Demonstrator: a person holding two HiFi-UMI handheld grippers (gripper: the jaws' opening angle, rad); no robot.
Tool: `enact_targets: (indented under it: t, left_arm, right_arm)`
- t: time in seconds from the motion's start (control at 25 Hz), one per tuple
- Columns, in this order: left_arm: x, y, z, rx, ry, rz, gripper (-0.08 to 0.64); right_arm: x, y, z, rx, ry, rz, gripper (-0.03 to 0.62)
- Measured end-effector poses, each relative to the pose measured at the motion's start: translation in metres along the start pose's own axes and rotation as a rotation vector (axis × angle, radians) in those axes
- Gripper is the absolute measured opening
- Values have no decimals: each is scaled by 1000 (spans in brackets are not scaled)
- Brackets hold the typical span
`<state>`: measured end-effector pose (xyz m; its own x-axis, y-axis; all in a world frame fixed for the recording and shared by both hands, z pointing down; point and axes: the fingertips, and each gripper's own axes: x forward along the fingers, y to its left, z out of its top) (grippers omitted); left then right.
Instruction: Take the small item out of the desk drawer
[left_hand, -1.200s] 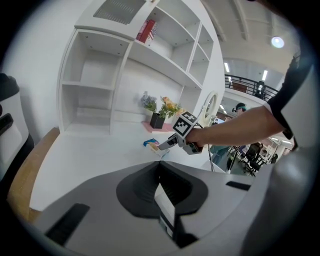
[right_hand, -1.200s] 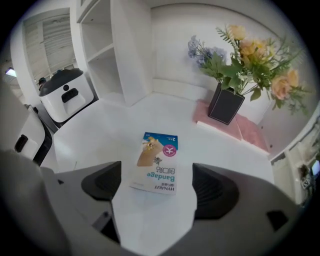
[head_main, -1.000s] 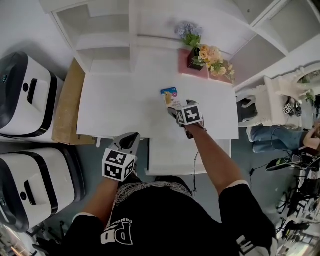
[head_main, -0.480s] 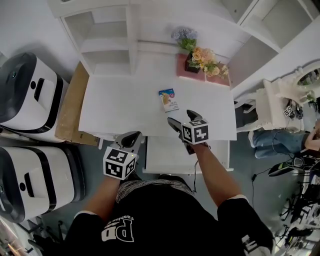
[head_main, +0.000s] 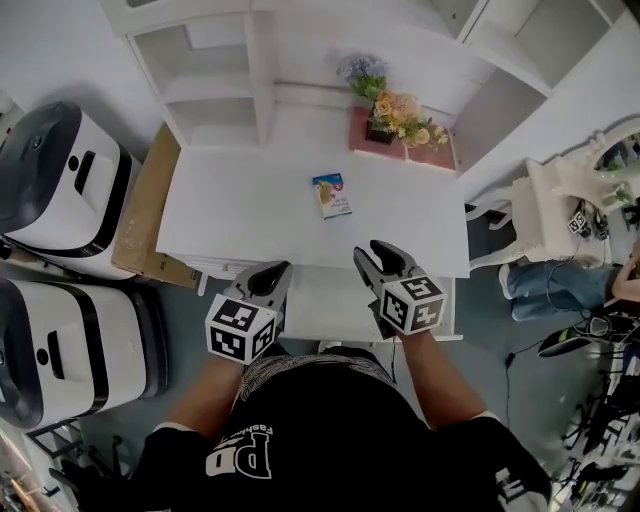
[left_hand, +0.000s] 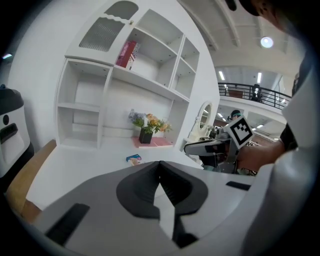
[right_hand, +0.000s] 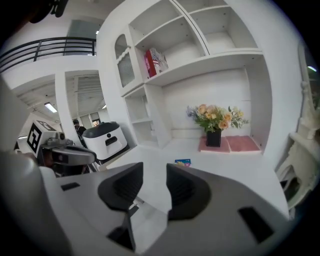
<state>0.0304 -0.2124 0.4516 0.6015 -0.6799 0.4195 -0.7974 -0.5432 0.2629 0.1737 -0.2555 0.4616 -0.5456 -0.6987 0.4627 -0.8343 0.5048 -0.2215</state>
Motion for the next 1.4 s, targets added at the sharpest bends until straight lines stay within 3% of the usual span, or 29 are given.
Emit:
enact_targets:
  t: [0.12, 0.2, 0.48, 0.84, 1.08, 1.28, 1.4]
  left_arm:
    - [0, -15, 0, 9, -5, 1, 14]
    - [2, -24, -2, 13, -4, 5, 14]
    - [1, -53, -12, 8, -18, 30, 14]
    - [-13, -80, -29, -22, -29, 76, 14]
    - [-30, -74, -38, -15, -3, 103, 14]
    - [-34, -72, -28, 17, -19, 65, 14]
    - [-40, -76, -22, 42, -37, 15, 14]
  right_arm:
    - [-23, 2, 9, 10, -65, 21, 41]
    - [-36, 4, 11, 18, -93, 44, 11]
    - [-74, 17, -4, -18, -126, 111, 8]
    - [-90, 10, -25, 64, -151, 184, 8]
    - [-95, 20, -32, 142, -187, 230, 8]
    - [-110, 46, -22, 186, -275, 315, 9]
    - [-113, 66, -22, 158, -283, 310, 8]
